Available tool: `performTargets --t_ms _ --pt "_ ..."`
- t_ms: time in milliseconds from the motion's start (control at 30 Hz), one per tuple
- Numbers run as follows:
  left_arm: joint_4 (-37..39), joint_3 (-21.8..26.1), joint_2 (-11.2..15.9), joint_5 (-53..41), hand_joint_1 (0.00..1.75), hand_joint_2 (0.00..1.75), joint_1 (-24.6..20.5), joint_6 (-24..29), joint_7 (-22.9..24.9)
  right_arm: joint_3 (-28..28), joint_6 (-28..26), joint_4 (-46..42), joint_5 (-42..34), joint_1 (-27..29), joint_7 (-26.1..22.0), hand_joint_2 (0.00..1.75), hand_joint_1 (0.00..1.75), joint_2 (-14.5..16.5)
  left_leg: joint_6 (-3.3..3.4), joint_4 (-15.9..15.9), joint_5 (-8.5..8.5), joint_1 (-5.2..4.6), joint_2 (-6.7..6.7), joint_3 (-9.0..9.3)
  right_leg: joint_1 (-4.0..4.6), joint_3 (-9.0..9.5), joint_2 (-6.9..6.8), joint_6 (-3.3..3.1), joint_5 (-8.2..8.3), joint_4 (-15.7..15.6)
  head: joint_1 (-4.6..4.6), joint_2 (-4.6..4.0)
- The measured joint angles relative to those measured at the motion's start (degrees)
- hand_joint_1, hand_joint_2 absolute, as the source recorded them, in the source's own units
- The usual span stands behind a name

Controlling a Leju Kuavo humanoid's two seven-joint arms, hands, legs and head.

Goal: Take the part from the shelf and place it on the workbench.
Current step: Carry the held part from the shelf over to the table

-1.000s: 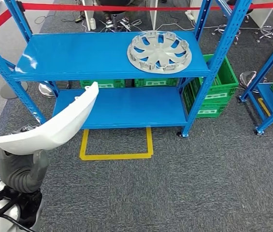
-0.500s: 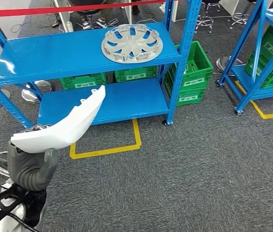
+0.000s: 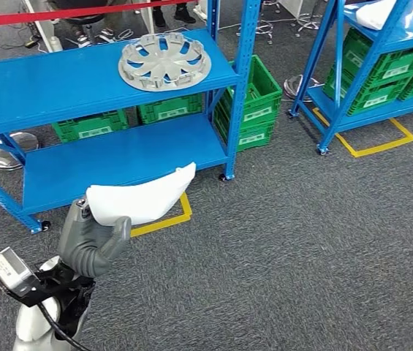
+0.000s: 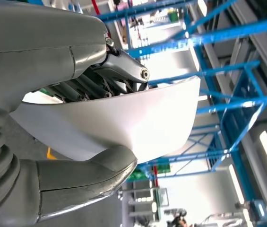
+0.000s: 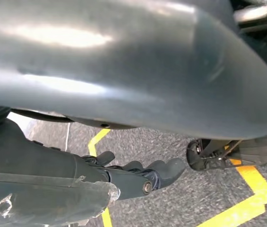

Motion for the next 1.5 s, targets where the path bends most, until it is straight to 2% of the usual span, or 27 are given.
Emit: performTargets --t_ms 67,133,200,267,333,400,433,467,500,567,633,667,733,767,800,867,933,967,1000,1067,1133,1233,1300,1367,1433,1467,1500 --pt "0.09 -0.23 -0.31 -1.01 1.75 1.75 -0.17 0.37 1.05 -0.27 -0.45 -0.19 -0.04 -0.12 -0.10 0.00 0.00 0.03 -0.08 0.07 -0.12 -0.32 1.11 0.10 0.51 4.89 -2.40 -0.75 2.34 -8.15 -0.02 -0.01" --pt "0.09 -0.52 -0.87 -2.25 1.75 1.75 -0.32 1.03 1.84 -0.39 -0.99 -0.36 -0.21 -0.31 -0.24 0.00 0.00 0.09 -0.35 0.21 -0.22 -0.65 2.05 0.07 0.98 6.81 -3.71 -1.38 2.83 -11.70 -0.07 -0.01" --pt "0.07 -0.95 -1.56 -3.19 1.75 1.75 -0.65 2.10 2.20 -0.52 -1.52 -0.42 -0.63 -0.38 -0.31 0.00 0.00 0.16 -0.81 0.27 -0.33 -0.75 2.93 -0.01 0.97 6.55 -2.51 -1.85 3.09 -11.82 -0.08 0.00" --pt "0.05 -1.26 -1.99 -3.09 1.75 1.75 -1.07 3.38 2.45 -0.64 -2.30 -0.42 -1.37 -0.43 -0.37 0.00 0.00 0.27 -1.51 1.69 -1.65 -0.60 1.38 -0.60 0.65 6.33 -1.23 -2.39 3.49 -12.03 -0.15 0.00" --pt "0.09 -1.22 -2.04 -2.73 1.75 1.75 -1.27 5.11 2.58 -0.63 -3.29 -0.40 -2.32 -0.57 -0.47 0.00 0.00 0.35 -2.08 7.51 -5.15 -0.37 -1.56 -3.28 0.40 6.03 0.06 -2.92 3.85 -12.17 -0.28 0.00" --pt "0.21 -1.03 -2.05 -3.15 1.75 1.75 -1.30 6.83 2.83 -0.58 -4.06 -0.37 -3.13 -0.65 -0.59 0.00 0.00 0.36 -2.26 15.18 -8.33 -0.26 -2.67 -7.15 0.37 5.56 1.52 -3.17 4.17 -12.16 -0.32 0.00" --pt "0.27 -0.97 -2.07 -3.47 1.75 1.75 -1.32 7.40 2.96 -0.57 -4.30 -0.34 -3.41 -0.65 -0.67 0.00 0.00 0.36 -2.29 17.07 -8.50 -0.23 -2.80 -8.23 0.36 5.34 2.31 -3.16 4.35 -12.16 -0.32 0.00" --pt "0.32 -0.95 -2.09 -3.69 1.75 1.75 -1.36 7.72 3.11 -0.56 -4.44 -0.32 -3.61 -0.64 -0.73 0.00 0.00 0.36 -2.28 16.75 -7.48 -0.19 -2.89 -8.19 0.34 5.17 3.14 -3.07 4.54 -12.16 -0.32 0.00" --pt "0.35 -0.95 -2.10 -3.89 1.75 1.75 -1.43 7.92 3.28 -0.55 -4.51 -0.31 -3.77 -0.64 -0.78 0.00 0.00 0.37 -2.26 14.27 -5.57 -0.10 -3.15 -7.02 0.31 5.07 3.96 -2.93 4.72 -12.15 -0.33 0.00" --pt "0.35 -1.01 -2.13 -4.72 1.75 1.75 -1.69 8.43 3.62 -0.37 -4.53 -0.30 -4.27 -0.68 -0.78 0.00 0.00 0.37 -2.20 6.36 -1.74 0.35 -5.72 -3.04 0.36 4.79 5.52 -2.48 5.05 -11.94 -0.34 0.00" --pt "0.39 -1.07 -2.14 -6.00 1.75 1.75 -1.99 8.99 3.77 -0.07 -4.77 -0.31 -5.26 -0.74 -0.57 0.00 0.00 0.37 -1.88 1.71 -0.55 0.70 -8.10 -0.89 0.43 4.09 6.81 -1.92 5.40 -11.60 -0.28 0.00" --pt "0.43 -1.12 -2.14 -6.28 1.75 1.75 -2.10 8.78 3.78 0.06 -4.98 -0.31 -5.80 -0.73 -0.44 0.00 0.00 0.36 -1.55 1.19 -0.67 0.64 -8.20 -0.83 0.38 3.66 7.42 -1.59 5.61 -11.49 -0.28 0.00" --pt "0.55 -1.34 -2.07 -4.53 1.75 1.75 -2.39 6.00 3.82 0.22 -5.16 -0.34 -6.54 -0.62 -0.15 0.00 0.00 0.31 -0.73 1.21 -0.42 0.59 -6.78 -1.06 0.15 2.86 7.75 -0.92 5.84 -11.33 -0.34 0.00" --pt "0.64 -1.64 -1.92 -2.59 1.75 1.75 -2.59 3.53 3.79 0.29 -4.97 -0.44 -6.69 -0.61 0.00 0.00 0.00 0.29 -0.34 1.15 -0.26 0.61 -6.00 -1.07 0.15 2.29 6.65 -0.61 5.21 -10.40 -0.14 0.00" --pt "0.74 -2.00 -1.67 -0.51 1.75 1.75 -2.76 1.04 3.69 0.35 -4.63 -0.59 -6.72 -0.62 0.18 0.00 0.00 0.26 -0.02 1.09 -0.13 0.66 -5.19 -1.06 0.19 1.30 4.99 -0.32 3.85 -8.34 0.08 0.00" --pt "1.09 -2.62 -0.99 2.36 1.75 1.75 -2.89 -2.19 3.41 0.39 -3.94 -0.89 -6.61 -0.66 0.54 0.00 0.00 0.26 0.27 1.10 -0.12 0.50 -3.60 -1.06 0.10 -1.84 1.63 0.25 -0.36 -0.94 0.57 0.00" --pt "1.61 -2.77 -0.38 3.11 1.75 1.75 -2.88 -2.94 3.27 0.36 -3.65 -1.03 -6.50 -0.64 0.72 0.00 0.00 0.25 0.29 1.11 -0.17 0.43 -1.82 -1.05 -0.19 -4.24 0.70 0.63 -2.81 5.04 0.61 0.00" --pt "1.86 -2.81 -0.13 3.20 1.75 1.75 -2.89 -3.07 3.26 0.33 -3.59 -1.11 -6.46 -0.62 0.75 0.00 0.00 0.25 0.23 1.12 -0.22 0.44 -0.97 -1.02 -0.33 -3.96 0.51 0.72 -2.50 5.08 0.61 0.00" --pt "2.04 -2.87 0.06 3.27 1.75 1.75 -2.92 -3.14 3.21 0.32 -3.55 -1.21 -6.44 -0.60 0.75 0.00 0.00 0.25 0.12 1.12 -0.31 0.45 -0.20 -0.93 -0.45 -2.46 0.20 0.78 -1.27 2.80 0.62 0.00" --pt "2.27 -3.11 0.45 2.46 1.75 1.75 -3.00 -2.83 2.13 0.31 -3.42 -1.45 -6.34 -0.60 0.70 0.00 0.00 0.27 -0.37 1.17 -0.66 0.33 1.06 -0.59 -0.46 2.43 -1.69 0.71 1.64 -5.04 0.68 -0.01" --pt "2.34 -3.75 1.04 -0.84 1.75 1.75 -3.17 -1.28 -1.05 0.28 -3.15 -1.61 -6.08 -0.58 0.41 0.00 0.00 0.31 -0.99 1.30 -0.96 0.02 2.00 -0.34 -0.29 5.18 -3.02 0.02 2.86 -9.74 0.65 -0.01" --pt "2.20 -4.84 1.56 -3.82 1.75 1.75 -3.52 0.52 -5.49 0.12 -3.02 -1.67 -5.67 -0.46 -0.11 0.00 0.00 0.36 -1.87 1.30 -1.22 0.00 3.06 -0.25 -0.18 4.81 -1.63 -1.23 2.95 -10.13 0.60 -0.01" --pt "1.83 -5.23 1.52 -3.01 1.75 1.75 -3.76 0.64 -7.04 -0.04 -3.14 -1.67 -5.40 -0.49 -0.45 0.00 0.00 0.41 -2.39 3.55 -3.08 0.22 1.23 -1.16 -0.37 4.72 -0.38 -1.89 3.14 -10.30 0.49 -0.01" --pt "1.28 -5.37 1.38 -3.07 1.75 1.75 -3.86 1.17 -8.33 -0.16 -3.26 -1.67 -5.19 -0.54 -0.73 0.00 0.00 0.45 -2.57 10.50 -6.80 0.30 -1.72 -4.43 -0.49 4.68 0.84 -2.39 3.26 -10.36 0.28 0.00" --pt "0.81 -5.32 1.31 -4.45 1.75 1.75 -3.85 1.97 -9.30 -0.26 -3.39 -1.66 -5.07 -0.51 -0.86 0.00 0.00 0.45 -2.53 17.41 -9.07 0.28 -2.82 -8.15 -0.47 4.58 2.23 -2.63 3.32 -10.36 0.17 -0.01" --pt "0.58 -5.33 1.31 -5.62 1.75 1.75 -3.86 2.52 -9.92 -0.32 -3.45 -1.64 -5.03 -0.50 -0.88 0.00 0.00 0.45 -2.46 18.28 -8.56 0.27 -2.97 -8.87 -0.47 4.56 3.02 -2.63 3.37 -10.35 0.18 -0.01" --pt "0.32 -5.36 1.31 -7.01 1.75 1.75 -3.87 3.17 -10.70 -0.37 -3.49 -1.62 -4.97 -0.49 -0.90 0.00 0.00 0.46 -2.36 16.99 -6.99 0.28 -3.12 -8.52 -0.49 4.56 3.85 -2.57 3.43 -10.34 0.18 -0.01"
